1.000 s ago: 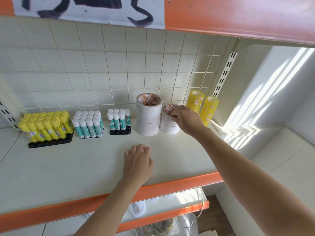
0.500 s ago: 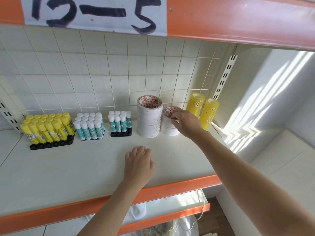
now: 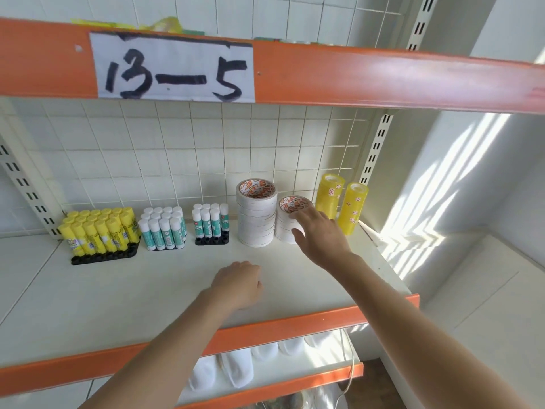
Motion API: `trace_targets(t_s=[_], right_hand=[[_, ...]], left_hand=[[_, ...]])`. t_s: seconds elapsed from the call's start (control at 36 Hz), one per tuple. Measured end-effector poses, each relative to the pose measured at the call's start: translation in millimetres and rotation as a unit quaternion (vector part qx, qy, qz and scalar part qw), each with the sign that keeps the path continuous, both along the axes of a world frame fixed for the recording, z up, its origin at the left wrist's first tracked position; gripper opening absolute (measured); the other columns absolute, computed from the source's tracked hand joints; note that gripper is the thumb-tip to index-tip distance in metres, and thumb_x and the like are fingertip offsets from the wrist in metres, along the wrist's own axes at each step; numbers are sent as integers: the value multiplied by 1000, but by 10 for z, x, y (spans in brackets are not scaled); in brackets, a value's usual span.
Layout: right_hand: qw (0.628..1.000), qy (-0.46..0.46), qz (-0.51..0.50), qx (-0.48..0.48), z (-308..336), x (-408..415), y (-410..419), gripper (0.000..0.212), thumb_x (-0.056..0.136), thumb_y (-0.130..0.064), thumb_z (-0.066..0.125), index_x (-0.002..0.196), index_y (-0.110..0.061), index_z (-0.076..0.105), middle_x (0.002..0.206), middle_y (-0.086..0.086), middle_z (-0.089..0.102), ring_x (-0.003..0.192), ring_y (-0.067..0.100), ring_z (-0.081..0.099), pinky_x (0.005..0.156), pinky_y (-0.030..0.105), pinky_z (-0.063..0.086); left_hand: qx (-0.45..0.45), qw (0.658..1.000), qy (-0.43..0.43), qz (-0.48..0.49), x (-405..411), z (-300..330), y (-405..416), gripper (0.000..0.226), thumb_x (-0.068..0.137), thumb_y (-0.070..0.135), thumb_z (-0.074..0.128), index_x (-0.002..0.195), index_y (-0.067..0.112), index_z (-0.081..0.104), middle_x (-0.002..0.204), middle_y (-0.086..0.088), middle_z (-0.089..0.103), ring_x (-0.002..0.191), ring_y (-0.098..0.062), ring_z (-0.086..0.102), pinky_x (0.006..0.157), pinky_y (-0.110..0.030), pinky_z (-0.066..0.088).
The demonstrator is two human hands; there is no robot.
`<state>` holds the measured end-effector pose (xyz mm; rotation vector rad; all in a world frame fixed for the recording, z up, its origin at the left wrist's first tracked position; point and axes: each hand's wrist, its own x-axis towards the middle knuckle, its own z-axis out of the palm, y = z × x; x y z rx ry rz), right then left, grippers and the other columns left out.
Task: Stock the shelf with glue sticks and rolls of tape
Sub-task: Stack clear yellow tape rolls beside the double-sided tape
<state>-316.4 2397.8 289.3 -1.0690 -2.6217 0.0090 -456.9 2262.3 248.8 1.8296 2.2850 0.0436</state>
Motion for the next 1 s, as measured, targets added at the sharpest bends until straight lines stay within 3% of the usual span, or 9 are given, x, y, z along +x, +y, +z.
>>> trace_targets(t_s=[0.11,0.28,0.56,0.75,0.86,1.0], right_hand=[[1000,17,-3,6,154,117,-203,40,97,-30,50,136,-24,49,134,4,51,119,29,50,90,40,44],[998,46,-14,34,508,340,-627,40,95,-32,53,135,-27,49,132,-2,52,120,25,51,87,38,45],[979,135,-59,142,1178,592,-1476,35,91,-36,49,121,-23,61,114,-1,62,102,28,60,74,44,53],[952,199,-72,223,1571,636,-2036,34,89,-36,45,115,-23,63,108,-5,62,97,23,60,73,40,53],[932,227,-78,271,1819,634,-2216,29,89,-31,53,114,-23,64,109,-6,62,98,20,58,71,37,52],[923,237,-73,293,2095,591,-2206,33,89,-34,46,115,-23,63,112,-4,61,100,23,58,69,35,51]], left_hand=[[57,998,12,-13,98,325,-106,24,97,26,37,101,15,58,105,-1,58,96,-24,56,72,-31,39],[147,988,18,-50,224,933,-397,23,96,34,41,104,24,60,104,5,62,96,-21,58,70,-30,41],[308,942,-22,-135,354,2027,-1107,12,95,37,43,90,29,52,93,14,57,89,-11,54,74,-26,44],[373,909,-32,-182,397,2551,-1500,18,92,38,46,91,27,59,90,11,64,87,-13,59,76,-34,49],[407,890,-37,-204,369,2840,-1599,17,90,37,48,87,27,61,86,11,65,86,-13,61,76,-35,50],[420,884,-4,-203,295,3170,-1537,15,90,36,48,88,28,61,83,12,63,83,-14,58,76,-31,47]])
